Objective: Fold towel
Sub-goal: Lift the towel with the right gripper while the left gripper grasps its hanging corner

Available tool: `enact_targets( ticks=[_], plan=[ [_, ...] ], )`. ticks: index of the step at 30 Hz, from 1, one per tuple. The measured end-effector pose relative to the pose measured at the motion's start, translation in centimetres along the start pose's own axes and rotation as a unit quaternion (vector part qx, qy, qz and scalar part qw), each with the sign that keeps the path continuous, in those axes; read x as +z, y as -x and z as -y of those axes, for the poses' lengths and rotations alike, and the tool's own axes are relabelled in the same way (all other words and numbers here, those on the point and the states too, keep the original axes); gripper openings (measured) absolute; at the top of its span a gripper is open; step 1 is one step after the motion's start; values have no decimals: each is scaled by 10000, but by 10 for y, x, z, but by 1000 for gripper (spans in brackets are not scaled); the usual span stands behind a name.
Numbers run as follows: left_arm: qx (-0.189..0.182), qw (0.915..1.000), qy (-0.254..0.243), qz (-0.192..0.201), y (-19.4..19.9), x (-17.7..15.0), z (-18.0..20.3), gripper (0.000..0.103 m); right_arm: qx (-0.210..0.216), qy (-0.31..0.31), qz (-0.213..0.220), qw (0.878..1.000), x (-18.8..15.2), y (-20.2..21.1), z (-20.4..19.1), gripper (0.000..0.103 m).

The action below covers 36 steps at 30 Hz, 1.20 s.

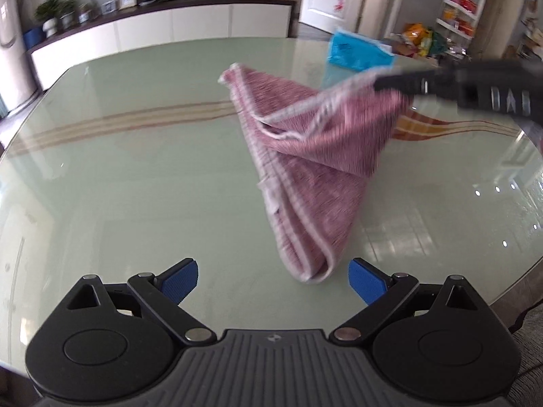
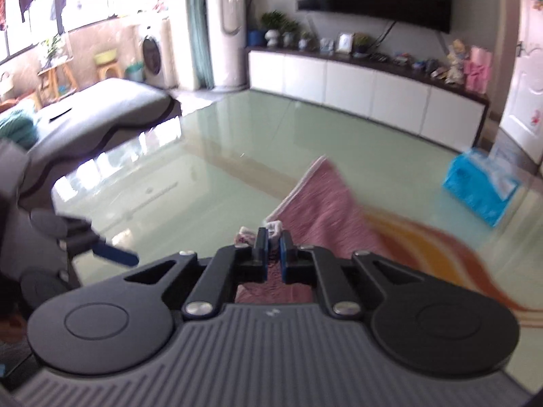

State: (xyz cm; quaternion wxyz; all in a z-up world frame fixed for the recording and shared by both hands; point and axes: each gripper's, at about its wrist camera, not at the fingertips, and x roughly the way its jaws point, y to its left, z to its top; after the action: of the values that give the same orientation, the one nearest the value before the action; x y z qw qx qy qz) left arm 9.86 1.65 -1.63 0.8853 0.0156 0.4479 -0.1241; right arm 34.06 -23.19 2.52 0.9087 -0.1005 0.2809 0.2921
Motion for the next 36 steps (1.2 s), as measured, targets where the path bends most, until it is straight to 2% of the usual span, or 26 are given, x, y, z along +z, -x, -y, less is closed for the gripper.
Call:
enact_targets(
  ticks=[7, 10, 13, 17, 19, 20, 22, 24, 27, 28, 30, 32, 34, 36],
  plan=[
    [-126, 9994, -282, -163, -33, 23, 21, 94, -1119, 138, 151, 9935, 18, -9, 79, 6],
    [-262, 9990, -153, -320, -43, 26, 19, 84, -1592, 63, 100, 9872, 19, -20, 120, 6],
    [-321, 9983, -55, -485, -52, 28, 12, 68, -1879, -84, -42, 9821, 13, -34, 151, 7],
    [-292, 9979, -147, -555, -59, 30, 9, 60, -2096, -191, -436, 9766, -5, -69, 185, 7],
    [-343, 9977, -169, -555, -60, 32, 7, 54, -2243, -109, -612, 9725, -13, -86, 189, 11],
    [-415, 9974, -153, -567, -61, 33, 4, 50, -2374, -49, -670, 9691, -17, -93, 188, 15],
    [-540, 9967, -144, -594, -61, 34, 0, 46, -2482, 84, -462, 9676, -14, -97, 172, 37],
    [-634, 9960, -145, -617, -60, 35, -2, 44, -2571, 217, -217, 9659, -9, -100, 154, 41],
    [-700, 9955, -190, -616, -58, 36, -1, 44, -1916, 723, -122, 9787, 0, -116, 102, 41],
    [-730, 9952, -205, -616, -57, 36, -1, 44, -1533, 858, -171, 9843, 3, -127, 81, 40],
    [-781, 9949, -212, -608, -57, 35, -1, 44, -1069, 998, -305, 9888, 5, -150, 50, 38],
    [-808, 9948, -205, -592, -58, 35, -1, 44, -923, 1142, -393, 9884, 8, -176, 23, 37],
    [-836, 9946, -188, -584, -58, 35, -2, 44, -870, 993, -438, 9903, 14, -205, 5, 37],
    [-871, 9944, -169, -576, -59, 35, -3, 44, -958, 893, -499, 9901, 21, -222, 1, 37]
  ],
)
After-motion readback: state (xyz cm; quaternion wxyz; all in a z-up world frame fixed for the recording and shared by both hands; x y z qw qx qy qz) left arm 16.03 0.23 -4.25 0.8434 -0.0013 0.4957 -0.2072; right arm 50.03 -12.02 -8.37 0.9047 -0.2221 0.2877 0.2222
